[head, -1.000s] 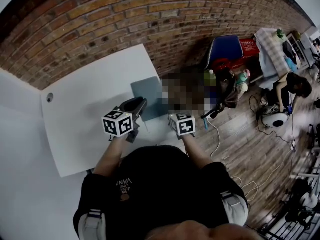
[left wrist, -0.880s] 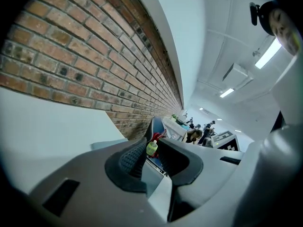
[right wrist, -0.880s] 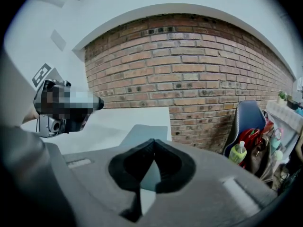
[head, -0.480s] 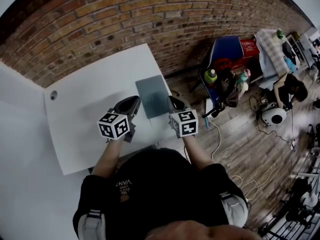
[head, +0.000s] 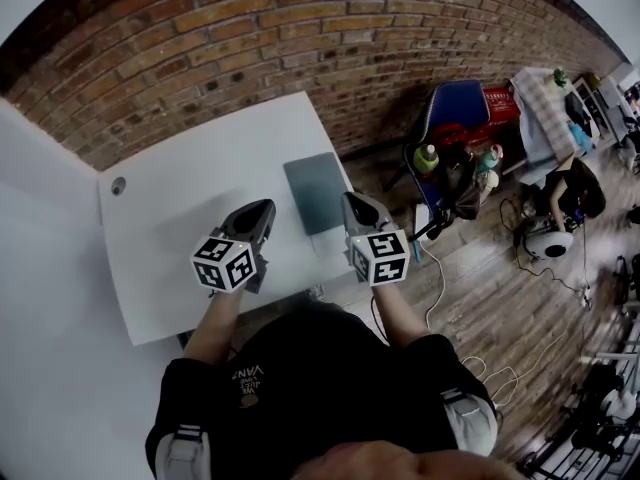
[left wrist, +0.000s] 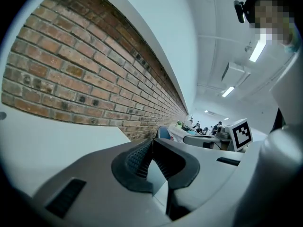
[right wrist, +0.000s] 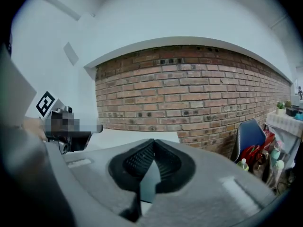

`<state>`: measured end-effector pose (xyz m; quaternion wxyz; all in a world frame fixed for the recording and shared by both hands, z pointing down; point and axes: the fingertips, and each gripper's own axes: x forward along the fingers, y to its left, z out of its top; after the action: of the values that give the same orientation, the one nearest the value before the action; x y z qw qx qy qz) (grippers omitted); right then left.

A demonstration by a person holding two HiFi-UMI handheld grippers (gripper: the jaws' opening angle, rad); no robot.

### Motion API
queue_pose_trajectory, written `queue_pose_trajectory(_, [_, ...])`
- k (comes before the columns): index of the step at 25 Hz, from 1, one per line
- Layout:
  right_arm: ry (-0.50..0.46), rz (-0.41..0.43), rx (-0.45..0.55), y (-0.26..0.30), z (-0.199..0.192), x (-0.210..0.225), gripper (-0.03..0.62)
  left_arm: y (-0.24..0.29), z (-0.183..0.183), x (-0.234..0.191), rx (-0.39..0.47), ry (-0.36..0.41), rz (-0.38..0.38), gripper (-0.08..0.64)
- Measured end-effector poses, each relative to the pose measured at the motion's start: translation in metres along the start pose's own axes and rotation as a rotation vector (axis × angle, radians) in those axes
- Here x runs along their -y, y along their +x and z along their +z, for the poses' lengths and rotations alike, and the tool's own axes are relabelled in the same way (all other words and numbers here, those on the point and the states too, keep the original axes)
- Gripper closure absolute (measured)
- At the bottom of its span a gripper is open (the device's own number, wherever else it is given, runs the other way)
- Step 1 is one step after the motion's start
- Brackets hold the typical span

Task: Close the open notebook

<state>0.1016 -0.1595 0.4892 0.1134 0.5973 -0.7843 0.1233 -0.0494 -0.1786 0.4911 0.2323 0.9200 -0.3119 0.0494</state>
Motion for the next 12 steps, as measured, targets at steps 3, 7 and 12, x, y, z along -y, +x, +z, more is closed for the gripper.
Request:
queue_pose_trajectory(3, [-0.013, -0.001, 0.03, -0.006, 0.013, -0.012, 0.594, -0.014, 0.003, -0.002, 0.015, 0.014, 0.003, 0.543])
queue_pose_trajectory(7, [-0.005, 0.006, 0.075, -0.017, 0.026, -0.029, 0.594, -0.036, 0.008, -0.004, 0.04, 0.056, 0.013, 0.545])
queue_pose_trajectory(12, [0.003, 0.019, 0.127, -0.034, 0.04, -0.049, 0.594, -0.059, 0.013, -0.003, 0.07, 0.065, 0.012, 0.548])
